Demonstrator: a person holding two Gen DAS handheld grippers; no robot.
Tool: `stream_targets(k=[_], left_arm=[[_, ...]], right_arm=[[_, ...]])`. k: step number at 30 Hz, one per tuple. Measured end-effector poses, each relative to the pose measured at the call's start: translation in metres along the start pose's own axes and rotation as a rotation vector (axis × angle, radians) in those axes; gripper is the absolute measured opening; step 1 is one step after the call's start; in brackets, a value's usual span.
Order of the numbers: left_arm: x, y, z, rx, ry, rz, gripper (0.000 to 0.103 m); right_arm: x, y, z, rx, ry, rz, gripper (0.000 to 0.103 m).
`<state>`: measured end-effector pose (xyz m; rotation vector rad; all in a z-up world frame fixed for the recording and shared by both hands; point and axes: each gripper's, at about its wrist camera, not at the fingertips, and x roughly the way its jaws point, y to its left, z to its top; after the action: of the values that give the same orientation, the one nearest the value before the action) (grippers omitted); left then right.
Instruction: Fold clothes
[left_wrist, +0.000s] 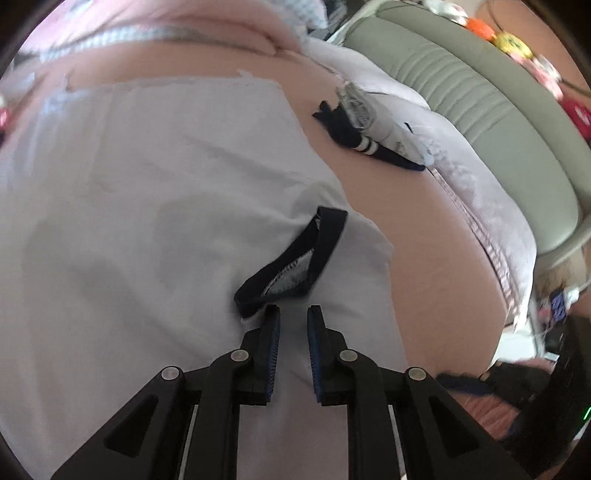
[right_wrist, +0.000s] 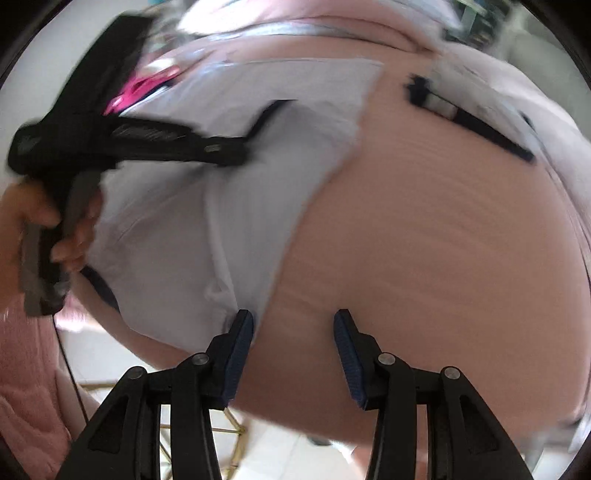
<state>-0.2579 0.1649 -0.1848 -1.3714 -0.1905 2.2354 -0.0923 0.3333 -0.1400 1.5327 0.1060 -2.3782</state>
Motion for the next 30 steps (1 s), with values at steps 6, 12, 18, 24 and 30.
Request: stream_targets(k=[6,12,18,24,30], left_arm=[[-0.016,-0.003,-0.035,-0.053,-0.041,-0.047,0.013],[-0.001,0.0,-0.035,-0.048,-0.006,-0.035,0.013],[-0.008,-0.001,-0.041,-0.025,-0.011,-0.034,0.013],[-0.029,-0.016,-0.041,0.029,-0.055,-0.073,0.013],[-0.006,-0.027,-0.015,0.038,-0.04,-0.04,0.013]], right_arm=[[-0.009,0.033,0.014,-0.023,-0.103,0.034,0.045],[0.009,0.025,-0.003,0.06,-0.017,-0.17,0.042],[-0.002,0.01,-0.024,0.198,-0.002,-0.13,0.043],[-0.028,0.009,-0.015,0.245,-0.153,0.022,0.045],[0.007,-0.002,0.014,0.236,-0.139,-0.042,0.045]])
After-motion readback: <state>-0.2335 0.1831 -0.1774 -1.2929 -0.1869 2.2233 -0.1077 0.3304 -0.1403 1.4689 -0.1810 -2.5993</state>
